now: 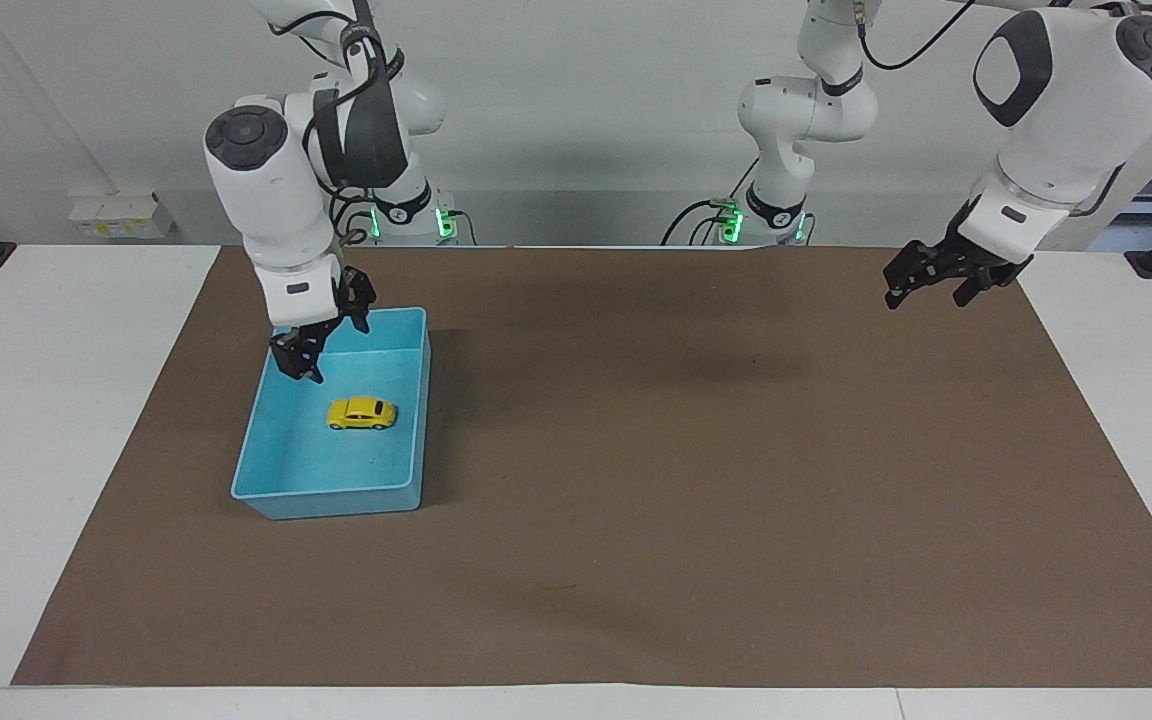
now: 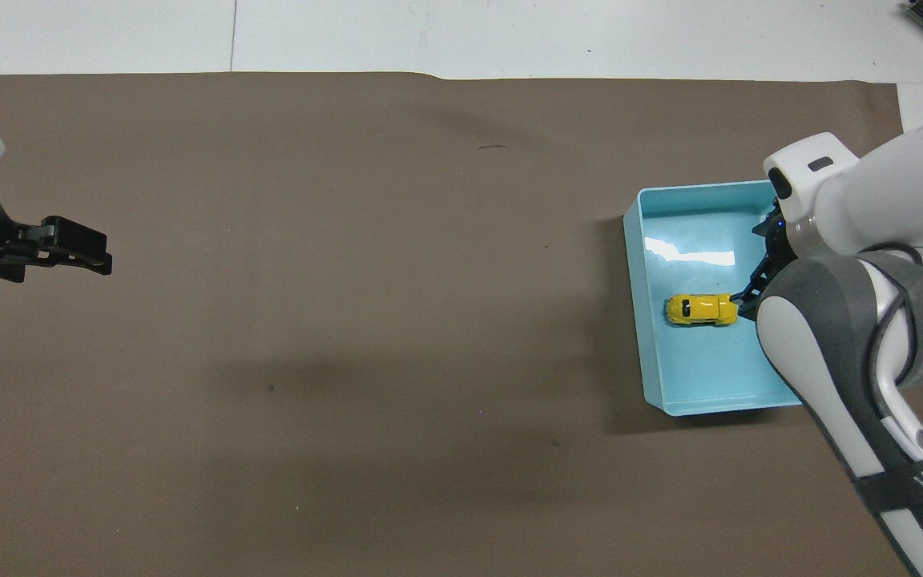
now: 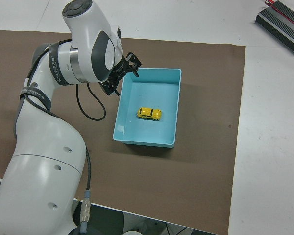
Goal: Wind up and store yellow beetle car
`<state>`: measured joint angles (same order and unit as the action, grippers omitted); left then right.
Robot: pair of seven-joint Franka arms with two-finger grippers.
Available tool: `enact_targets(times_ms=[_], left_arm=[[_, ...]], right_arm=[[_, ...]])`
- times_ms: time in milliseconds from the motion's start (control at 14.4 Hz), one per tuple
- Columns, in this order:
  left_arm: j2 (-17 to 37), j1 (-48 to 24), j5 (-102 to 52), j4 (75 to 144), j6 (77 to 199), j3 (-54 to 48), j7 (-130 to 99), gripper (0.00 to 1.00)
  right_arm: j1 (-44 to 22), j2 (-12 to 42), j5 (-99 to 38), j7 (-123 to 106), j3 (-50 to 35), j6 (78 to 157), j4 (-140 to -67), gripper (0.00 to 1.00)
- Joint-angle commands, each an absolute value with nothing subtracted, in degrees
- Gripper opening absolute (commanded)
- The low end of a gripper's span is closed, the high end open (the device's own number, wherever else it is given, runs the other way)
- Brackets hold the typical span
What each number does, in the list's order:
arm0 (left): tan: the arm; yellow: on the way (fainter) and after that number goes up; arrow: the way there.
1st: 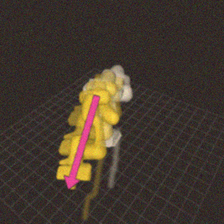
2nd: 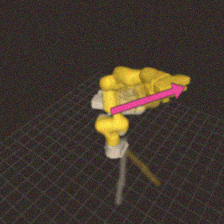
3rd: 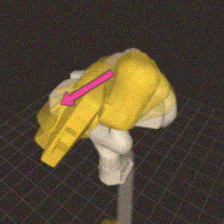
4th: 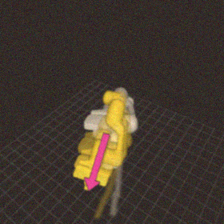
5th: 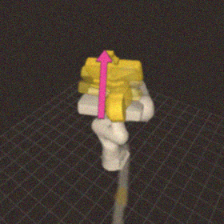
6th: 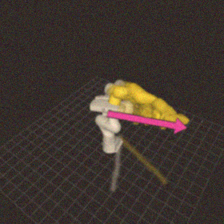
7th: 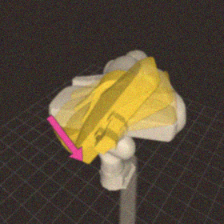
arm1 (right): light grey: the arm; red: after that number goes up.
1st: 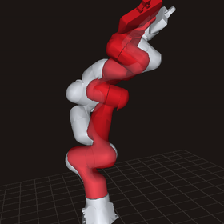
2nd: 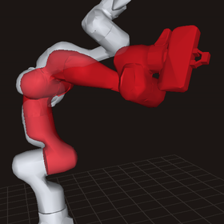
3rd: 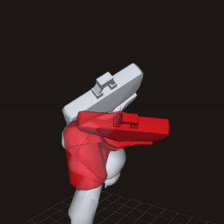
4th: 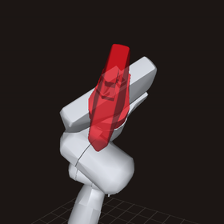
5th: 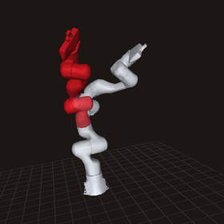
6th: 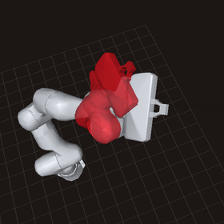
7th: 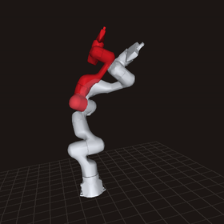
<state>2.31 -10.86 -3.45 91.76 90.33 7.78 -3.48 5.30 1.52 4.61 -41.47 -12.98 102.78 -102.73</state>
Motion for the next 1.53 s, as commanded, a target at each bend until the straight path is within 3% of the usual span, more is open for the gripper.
enact_targets(times_ms=[0,417,764,1459], left_arm=[[2.99,-10.20,-3.78,90.26,89.03,7.47,-3.43,1.00],[2.99,-10.20,-3.78,90.26,89.03,7.47,-3.43,1.00],[2.99,-10.20,-3.78,90.26,89.03,7.47,-3.43,1.00],[2.99,-10.20,-3.78,90.26,89.03,7.47,-3.43,1.00]], right_arm=[[5.45,-2.62,3.52,-29.24,-13.18,99.24,-102.83,1.00],[5.54,-6.85,-3.86,0.94,-14.41,96.07,-102.48,1.00],[6.33,-6.94,-3.95,1.76,-13.98,94.40,-100.72,1.00],[0.35,-5.98,-2.81,8.88,-15.29,95.01,-99.85,1.00]])
